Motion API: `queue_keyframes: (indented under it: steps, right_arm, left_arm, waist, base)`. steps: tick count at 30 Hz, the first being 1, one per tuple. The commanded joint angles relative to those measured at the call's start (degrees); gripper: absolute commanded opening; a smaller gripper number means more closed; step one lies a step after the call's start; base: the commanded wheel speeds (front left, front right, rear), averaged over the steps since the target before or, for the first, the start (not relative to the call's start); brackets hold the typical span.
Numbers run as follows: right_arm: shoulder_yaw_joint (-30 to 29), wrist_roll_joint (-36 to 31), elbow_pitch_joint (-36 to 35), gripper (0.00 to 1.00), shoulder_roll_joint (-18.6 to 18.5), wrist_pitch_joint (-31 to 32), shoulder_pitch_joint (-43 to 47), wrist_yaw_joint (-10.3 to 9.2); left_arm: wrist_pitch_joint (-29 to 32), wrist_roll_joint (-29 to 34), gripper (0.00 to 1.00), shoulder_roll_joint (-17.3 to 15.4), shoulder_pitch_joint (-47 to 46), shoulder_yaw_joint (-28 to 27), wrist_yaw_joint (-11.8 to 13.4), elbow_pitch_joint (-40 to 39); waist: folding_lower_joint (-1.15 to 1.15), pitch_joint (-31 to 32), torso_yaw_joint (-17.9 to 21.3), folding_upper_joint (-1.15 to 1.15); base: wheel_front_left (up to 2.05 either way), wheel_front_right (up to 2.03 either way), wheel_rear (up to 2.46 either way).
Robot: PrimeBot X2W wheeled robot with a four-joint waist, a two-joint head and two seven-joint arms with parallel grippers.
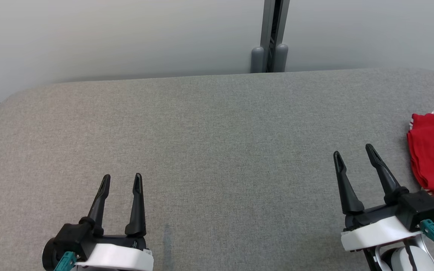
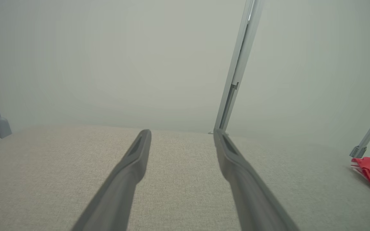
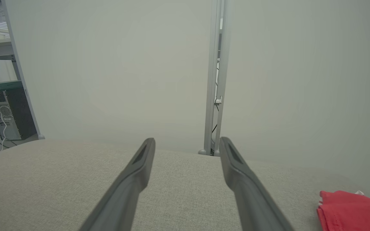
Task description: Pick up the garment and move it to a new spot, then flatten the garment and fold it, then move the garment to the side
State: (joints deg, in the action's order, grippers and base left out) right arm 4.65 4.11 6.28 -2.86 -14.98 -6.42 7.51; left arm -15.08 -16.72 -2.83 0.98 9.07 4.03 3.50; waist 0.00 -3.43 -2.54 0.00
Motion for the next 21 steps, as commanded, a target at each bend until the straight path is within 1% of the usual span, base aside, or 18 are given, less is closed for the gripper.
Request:
queue_keyframes:
  steps: [1,8,9,15,21]
  right_arm:
    - [0.2,0.3,0.1,1.00,-0.2,-0.3,-0.1,-0.05]
    - [0.8,0.5,0.5,1.00,-0.2,-0.3,-0.1,-0.05]
    - [0.9,0.2,0.4,0.00,0.0,0.0,0.0,0.00]
    - [1.5,0.5,2.6,0.00,0.5,0.3,2.1,0.00]
    - [0.9,8.6,1.9,0.00,-0.2,1.5,3.0,0.00]
  left_arm:
    - [-0.1,-0.1,1.00,-0.2,0.0,0.0,-0.5,0.2]
    - [-0.1,-0.9,1.00,-0.2,-0.1,0.0,-0.5,0.6]
    - [0.0,-0.8,0.00,0.0,0.0,0.1,-0.4,0.6]
    - [0.1,-1.2,0.00,0.2,1.5,0.4,-0.5,3.0]
    - [1.2,-8.0,0.00,-0.2,1.6,-0.2,-1.1,2.5]
  waist:
    - [0.00,0.0,-0.1,0.00]
    - [0.00,0.1,-0.3,0.00]
    - [0.00,0.1,-0.4,0.00]
    - [0.00,0.1,-0.4,0.00]
    - [0.00,0.3,-0.2,0.00]
  base:
    - [0.00,0.00,0.00]
    - [0.00,0.00,0.00]
    - [0.00,0.00,0.00]
    - [0.00,0.00,0.00]
    - [0.00,0.00,0.00]
